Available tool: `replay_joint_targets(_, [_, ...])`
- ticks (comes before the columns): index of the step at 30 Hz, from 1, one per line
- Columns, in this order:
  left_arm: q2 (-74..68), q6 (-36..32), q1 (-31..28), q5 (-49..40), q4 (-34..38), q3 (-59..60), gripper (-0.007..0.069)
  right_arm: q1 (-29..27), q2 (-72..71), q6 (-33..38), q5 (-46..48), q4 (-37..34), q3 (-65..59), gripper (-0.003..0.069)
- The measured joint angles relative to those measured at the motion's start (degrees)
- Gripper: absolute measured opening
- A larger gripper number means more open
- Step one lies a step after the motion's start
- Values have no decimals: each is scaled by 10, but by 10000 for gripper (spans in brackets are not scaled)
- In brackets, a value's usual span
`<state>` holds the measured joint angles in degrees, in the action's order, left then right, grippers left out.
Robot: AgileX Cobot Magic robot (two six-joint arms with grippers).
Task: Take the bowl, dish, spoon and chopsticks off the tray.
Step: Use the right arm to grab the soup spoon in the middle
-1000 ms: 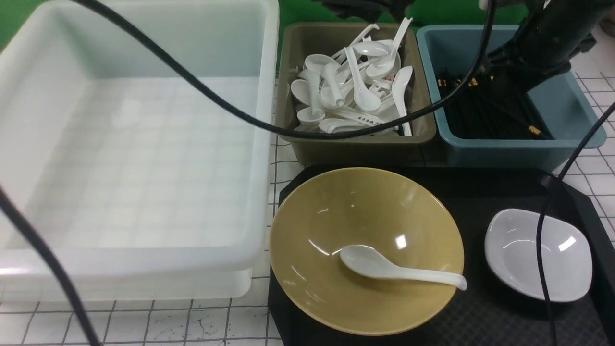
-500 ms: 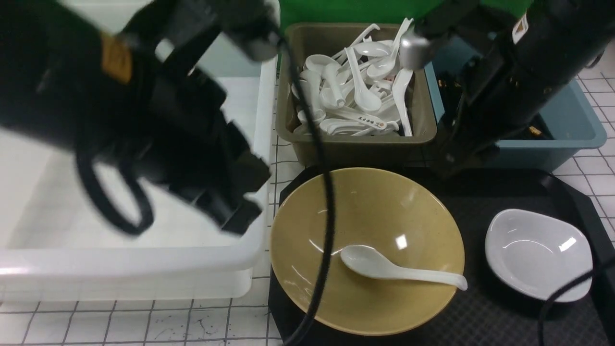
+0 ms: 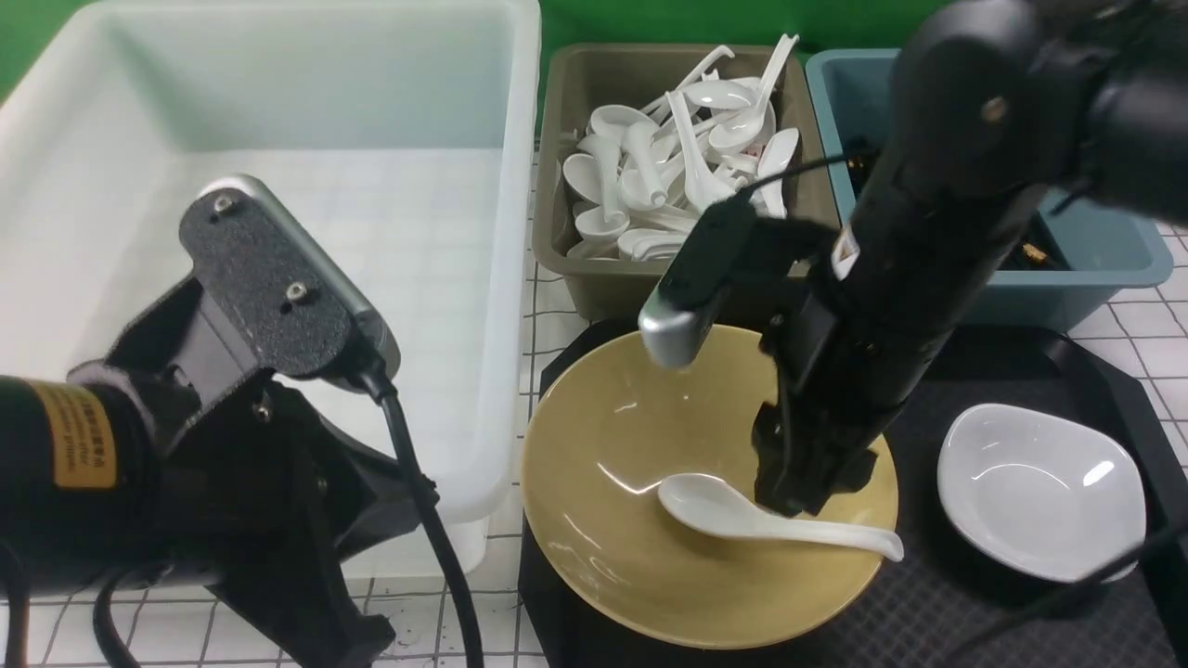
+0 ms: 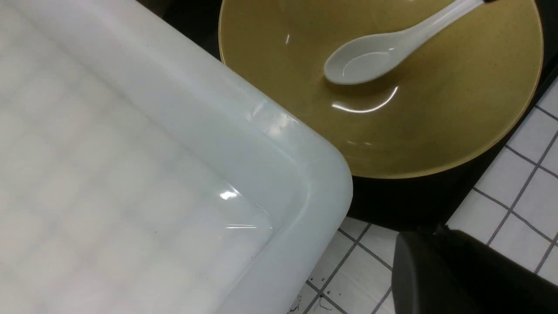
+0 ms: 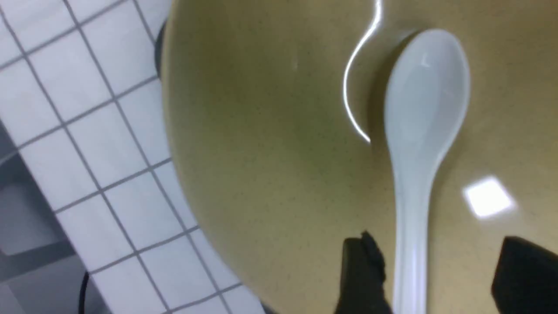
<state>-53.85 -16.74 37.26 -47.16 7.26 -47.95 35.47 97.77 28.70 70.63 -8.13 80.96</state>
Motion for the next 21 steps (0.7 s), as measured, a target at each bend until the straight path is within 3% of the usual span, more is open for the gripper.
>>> replay_joint_targets(8, [1,2,0,16,0,2,-15,6,96,3,-11,14,0,576])
replay_joint_targets(14, [1,2,0,20,0,2,-15,23,126,0,-12,48,0,557])
replay_joint_targets(17, [1,4,0,27,0,3,-15,26,126,-2,-13,50,0,470])
replay_joint_targets(21, [-13,34,0,67,4,9,-15,27,126,-4,-13,50,1,242])
